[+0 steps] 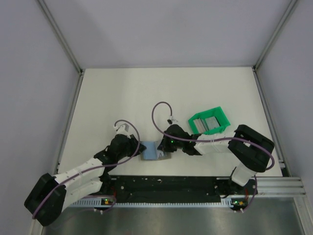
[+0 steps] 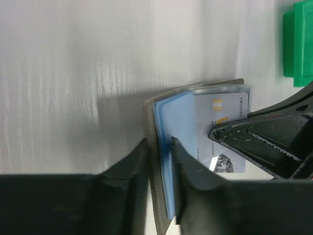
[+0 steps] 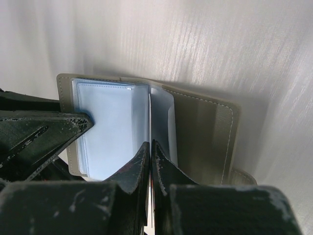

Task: Put the credit cards into the card holder
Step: Open the card holder at the center of the board, then insert the credit card into the card holder.

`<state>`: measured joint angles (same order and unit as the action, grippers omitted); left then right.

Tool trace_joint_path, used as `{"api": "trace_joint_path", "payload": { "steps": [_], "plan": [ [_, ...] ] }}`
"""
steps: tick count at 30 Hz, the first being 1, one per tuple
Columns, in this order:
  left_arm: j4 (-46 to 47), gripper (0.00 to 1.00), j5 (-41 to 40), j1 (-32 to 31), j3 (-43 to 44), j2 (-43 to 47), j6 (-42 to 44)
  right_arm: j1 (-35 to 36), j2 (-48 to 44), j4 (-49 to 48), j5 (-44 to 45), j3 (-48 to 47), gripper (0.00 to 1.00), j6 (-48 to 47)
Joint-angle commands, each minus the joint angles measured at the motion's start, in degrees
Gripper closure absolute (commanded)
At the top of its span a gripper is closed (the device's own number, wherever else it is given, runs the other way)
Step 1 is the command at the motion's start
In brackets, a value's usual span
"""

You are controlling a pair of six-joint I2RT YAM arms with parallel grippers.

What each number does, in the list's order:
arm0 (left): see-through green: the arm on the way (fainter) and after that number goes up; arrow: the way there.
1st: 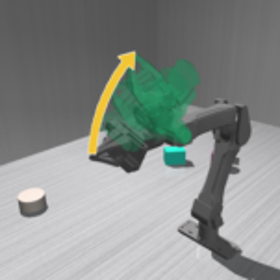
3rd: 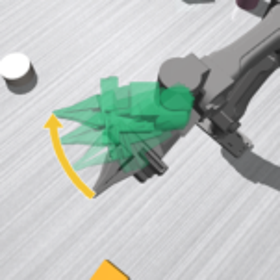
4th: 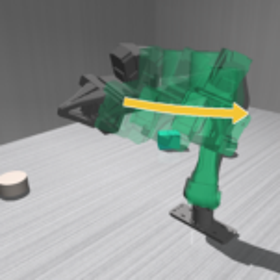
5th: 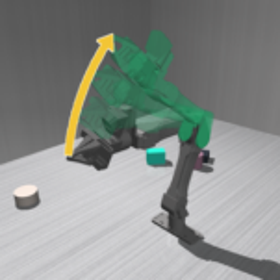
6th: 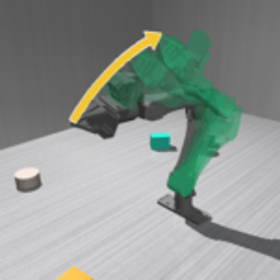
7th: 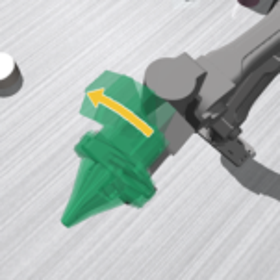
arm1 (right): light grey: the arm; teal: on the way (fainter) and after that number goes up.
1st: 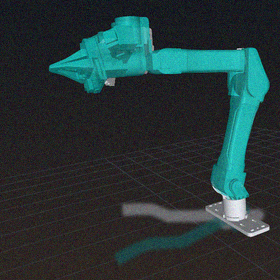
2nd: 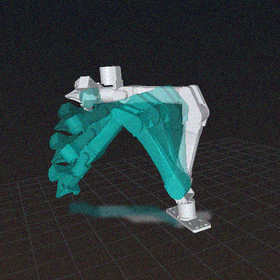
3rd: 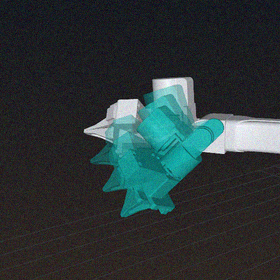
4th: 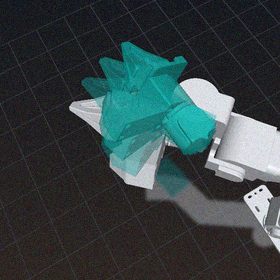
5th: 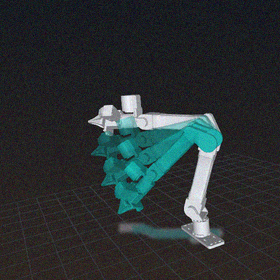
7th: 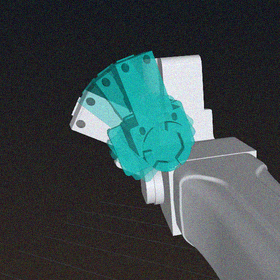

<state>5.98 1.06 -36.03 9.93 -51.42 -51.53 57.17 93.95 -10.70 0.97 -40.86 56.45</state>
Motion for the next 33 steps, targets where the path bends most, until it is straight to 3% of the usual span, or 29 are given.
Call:
{"api": "trace_joint_path", "payload": {
  "steps": [1,4,14,18,20,33],
  "plan": [
    [0.1,0.8,-0.53,0.17,-0.09,0.62,-0.24,-0.65,-0.52,-0.11,0.87,-0.18,1.0,-0.63],
    [-1.93,0.92,-3.16,0.08,0.17,0.35,-0.24,-0.57,-1.14,-0.64,0.61,0.08,1.0,-0.64],
    [0.43,0.99,-2.91,0.08,0.53,-4.56,0.29,-1.18,-0.88,-4.85,-2.73,1.13,1.0,0.5],
    [1.75,0.96,-2.64,0.08,0.26,-5.8,0.02,-2.32,-0.96,-7.84,-4.75,3.15,1.0,2.09],
    [2.19,0.88,-2.73,0.08,0.17,-6.06,-0.06,-2.76,-1.31,-7.32,-4.58,3.24,1.0,2.18],
    [3.25,0.79,-3.7,0.08,0.35,-6.85,-1.56,-2.94,-8.7,-3.71,1.23,4.12,1.0,-0.63]
  ]
}}
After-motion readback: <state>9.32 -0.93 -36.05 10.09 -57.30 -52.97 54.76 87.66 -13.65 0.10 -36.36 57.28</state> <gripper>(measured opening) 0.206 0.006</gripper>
